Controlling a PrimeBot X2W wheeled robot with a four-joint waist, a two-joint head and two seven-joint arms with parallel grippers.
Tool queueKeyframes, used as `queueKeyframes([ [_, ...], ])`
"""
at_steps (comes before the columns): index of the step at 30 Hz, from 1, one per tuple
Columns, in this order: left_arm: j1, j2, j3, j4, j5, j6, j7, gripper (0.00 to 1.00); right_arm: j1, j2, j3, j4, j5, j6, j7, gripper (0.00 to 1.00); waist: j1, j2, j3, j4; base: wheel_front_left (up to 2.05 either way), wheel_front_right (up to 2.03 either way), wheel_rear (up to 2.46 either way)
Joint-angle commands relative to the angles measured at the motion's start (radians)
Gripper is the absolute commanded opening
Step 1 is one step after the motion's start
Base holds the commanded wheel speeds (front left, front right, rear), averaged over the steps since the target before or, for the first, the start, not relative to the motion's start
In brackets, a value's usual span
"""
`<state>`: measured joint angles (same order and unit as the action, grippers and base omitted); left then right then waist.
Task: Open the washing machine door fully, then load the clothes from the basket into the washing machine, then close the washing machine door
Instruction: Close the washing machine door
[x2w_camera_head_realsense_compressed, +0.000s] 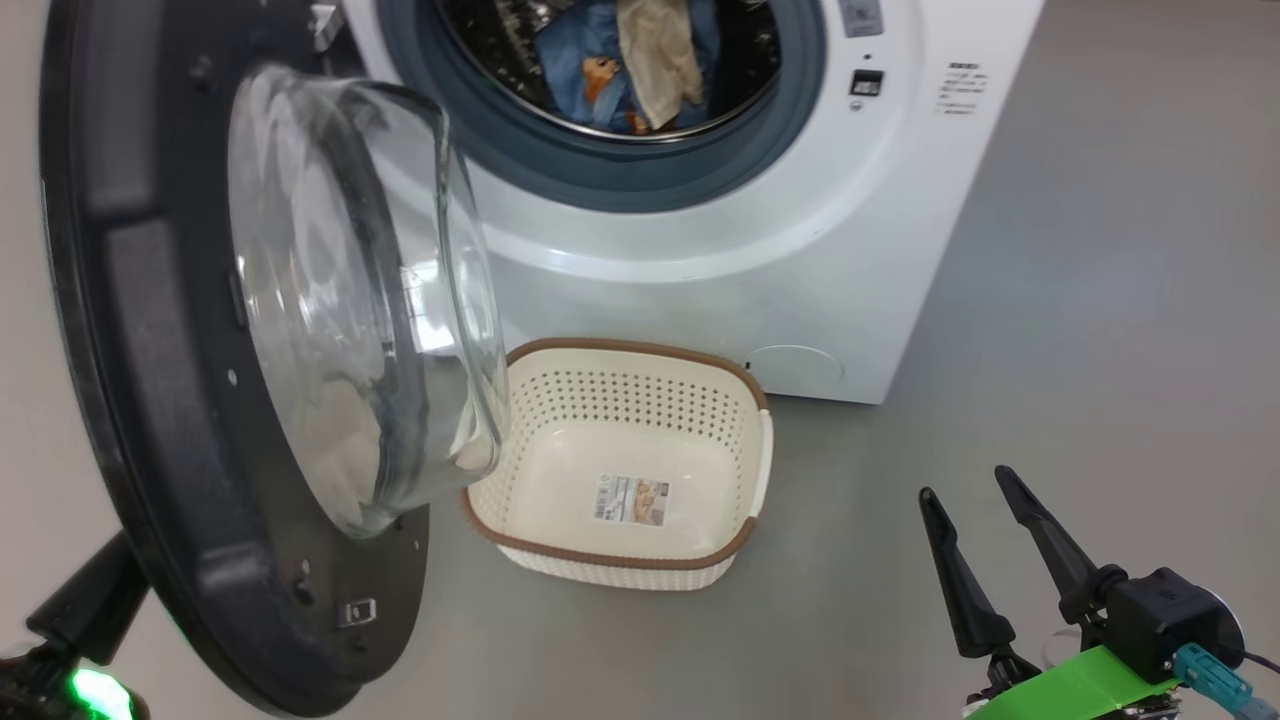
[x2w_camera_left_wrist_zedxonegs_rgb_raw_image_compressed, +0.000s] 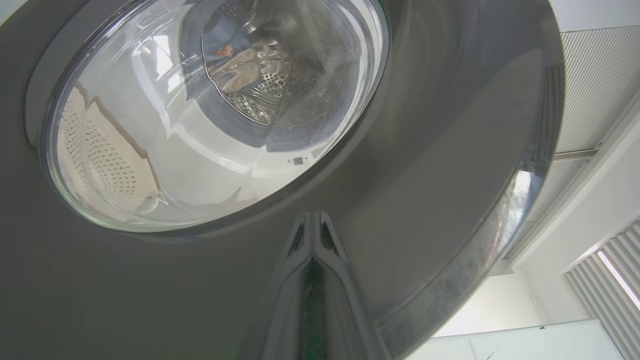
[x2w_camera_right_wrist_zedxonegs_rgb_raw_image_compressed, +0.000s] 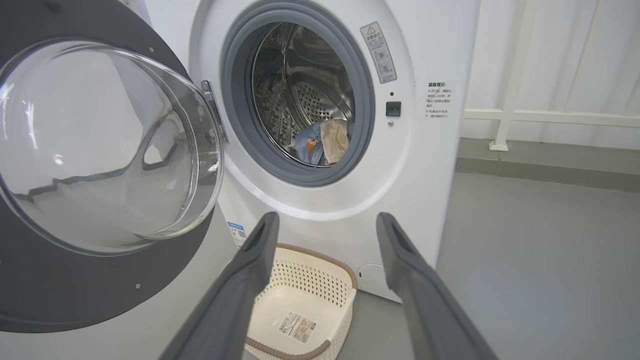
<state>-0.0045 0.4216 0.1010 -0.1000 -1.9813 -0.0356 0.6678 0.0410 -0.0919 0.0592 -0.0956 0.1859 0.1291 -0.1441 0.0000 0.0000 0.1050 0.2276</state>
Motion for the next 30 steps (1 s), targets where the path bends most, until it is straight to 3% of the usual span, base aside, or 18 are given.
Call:
queueKeyframes([
  [1,-0.033,0.024,0.031,-0.029,0.005,-0.008,0.016,0.0,-0.005,0.001,0.027,-0.02,-0.008,0.002,-0.011,1.0,0.0,0.0,-0.018,-0.033,0.0,0.0,0.0],
  [17,-0.094,-0.04,-0.04,-0.019,0.022,0.015,0.006,0.0,-0.017,0.024,0.033,0.011,-0.002,0.002,-0.039,1.0,0.0,0.0,-0.014,-0.207,0.0,0.0,0.0],
  [30,-0.207,-0.097,-0.078,0.061,0.027,0.005,-0.003,0.0,-0.054,0.03,0.041,0.038,0.006,0.002,-0.06,1.0,0.0,0.0,0.008,-0.313,0.0,0.0,0.0],
])
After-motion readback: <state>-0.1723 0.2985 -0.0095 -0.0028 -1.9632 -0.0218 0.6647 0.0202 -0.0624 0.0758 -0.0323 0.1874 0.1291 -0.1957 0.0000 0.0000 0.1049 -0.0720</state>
